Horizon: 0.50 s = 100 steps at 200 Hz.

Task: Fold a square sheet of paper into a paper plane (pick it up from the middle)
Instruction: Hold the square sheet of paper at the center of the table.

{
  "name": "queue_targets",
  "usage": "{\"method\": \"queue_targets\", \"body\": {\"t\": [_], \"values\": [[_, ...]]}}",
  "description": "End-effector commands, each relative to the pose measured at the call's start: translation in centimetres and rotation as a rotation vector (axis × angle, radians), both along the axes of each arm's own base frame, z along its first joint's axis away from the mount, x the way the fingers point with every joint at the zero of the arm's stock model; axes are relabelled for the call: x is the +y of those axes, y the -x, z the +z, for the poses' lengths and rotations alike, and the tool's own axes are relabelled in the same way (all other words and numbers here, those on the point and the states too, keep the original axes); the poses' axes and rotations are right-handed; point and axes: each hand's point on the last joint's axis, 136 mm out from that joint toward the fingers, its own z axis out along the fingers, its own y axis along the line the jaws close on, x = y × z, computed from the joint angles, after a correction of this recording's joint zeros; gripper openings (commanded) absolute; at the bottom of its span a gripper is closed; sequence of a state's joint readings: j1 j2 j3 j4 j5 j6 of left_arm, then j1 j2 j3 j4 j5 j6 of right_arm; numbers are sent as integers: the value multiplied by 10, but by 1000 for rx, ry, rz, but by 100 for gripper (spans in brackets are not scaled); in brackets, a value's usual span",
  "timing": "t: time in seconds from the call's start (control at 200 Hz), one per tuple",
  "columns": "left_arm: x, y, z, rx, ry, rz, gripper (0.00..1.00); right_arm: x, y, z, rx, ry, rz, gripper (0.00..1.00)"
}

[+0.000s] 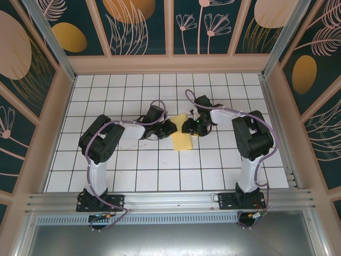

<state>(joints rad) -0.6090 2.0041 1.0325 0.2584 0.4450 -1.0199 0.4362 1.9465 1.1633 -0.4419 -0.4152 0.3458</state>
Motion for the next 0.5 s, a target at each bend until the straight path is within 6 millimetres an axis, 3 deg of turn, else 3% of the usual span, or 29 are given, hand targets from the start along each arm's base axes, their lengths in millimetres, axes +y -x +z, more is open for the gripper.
{"method": "queue_targets", "body": {"t": [0.0,0.275,0.355,0.495], "values": [[4,6,-15,52,-47,8,14,-54,50,-128,139,326,51,56],[18,19,-44,127,-139,8,0,-40,37,-99,87,258,36,55],[23,23,-50,138,-166,9,0,-32,29,-79,50,217,29,55],[30,28,-60,152,-207,6,0,-24,5,-26,-72,150,-10,56]]}}
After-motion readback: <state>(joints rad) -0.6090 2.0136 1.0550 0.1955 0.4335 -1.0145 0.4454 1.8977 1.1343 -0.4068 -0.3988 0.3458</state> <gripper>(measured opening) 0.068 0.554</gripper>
